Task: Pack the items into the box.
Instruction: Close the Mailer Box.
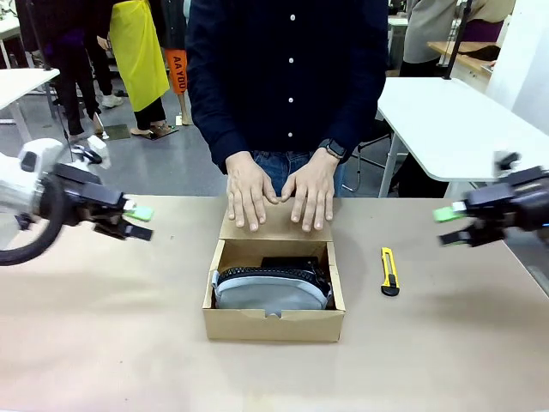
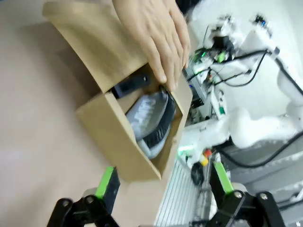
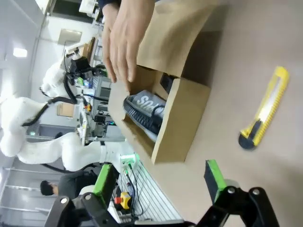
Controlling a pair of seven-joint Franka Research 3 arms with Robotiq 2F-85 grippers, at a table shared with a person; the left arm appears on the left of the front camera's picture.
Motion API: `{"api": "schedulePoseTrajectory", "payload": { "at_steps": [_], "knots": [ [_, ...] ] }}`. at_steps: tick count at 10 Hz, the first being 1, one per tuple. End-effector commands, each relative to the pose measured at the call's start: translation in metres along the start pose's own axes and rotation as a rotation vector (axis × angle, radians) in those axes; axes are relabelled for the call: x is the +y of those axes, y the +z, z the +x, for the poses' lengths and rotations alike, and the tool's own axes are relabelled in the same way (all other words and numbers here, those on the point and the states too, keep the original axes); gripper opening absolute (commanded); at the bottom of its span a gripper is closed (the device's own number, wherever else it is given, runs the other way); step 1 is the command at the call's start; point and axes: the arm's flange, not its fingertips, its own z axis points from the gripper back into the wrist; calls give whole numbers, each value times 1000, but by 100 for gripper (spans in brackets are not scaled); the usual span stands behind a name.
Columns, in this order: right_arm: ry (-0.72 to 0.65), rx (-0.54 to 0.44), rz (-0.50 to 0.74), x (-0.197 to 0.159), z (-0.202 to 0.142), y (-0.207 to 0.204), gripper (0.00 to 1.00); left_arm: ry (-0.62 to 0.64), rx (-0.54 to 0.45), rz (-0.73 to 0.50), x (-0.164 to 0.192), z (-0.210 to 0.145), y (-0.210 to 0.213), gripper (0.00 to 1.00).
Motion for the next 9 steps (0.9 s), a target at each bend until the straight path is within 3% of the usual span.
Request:
{"api": "schedulePoseTrajectory", "payload": {
  "at_steps": [1,2,3,4,5,6,7,9],
  "knots": [
    [12,-67,9,-9,7,-56,100,42,-69,-87,34,13,-23,100],
    [7,-43,6,-13,8,-72,100,107,-103,-154,45,15,-29,100],
    [-10,-14,4,-6,6,-36,100,184,1,-171,38,19,-8,100],
    [-10,-14,4,-6,6,-36,100,91,-58,-88,40,7,-31,100],
    [-10,-14,4,-6,6,-36,100,91,-58,-88,40,7,-31,100],
    [-19,-11,-1,-12,7,-60,100,140,-52,-133,52,10,-29,100],
    [13,-44,-21,-12,20,-78,100,138,-131,-93,57,20,-41,100],
    [14,-132,-13,-26,40,-107,100,160,-190,-73,72,37,-62,100]
  ]
}}
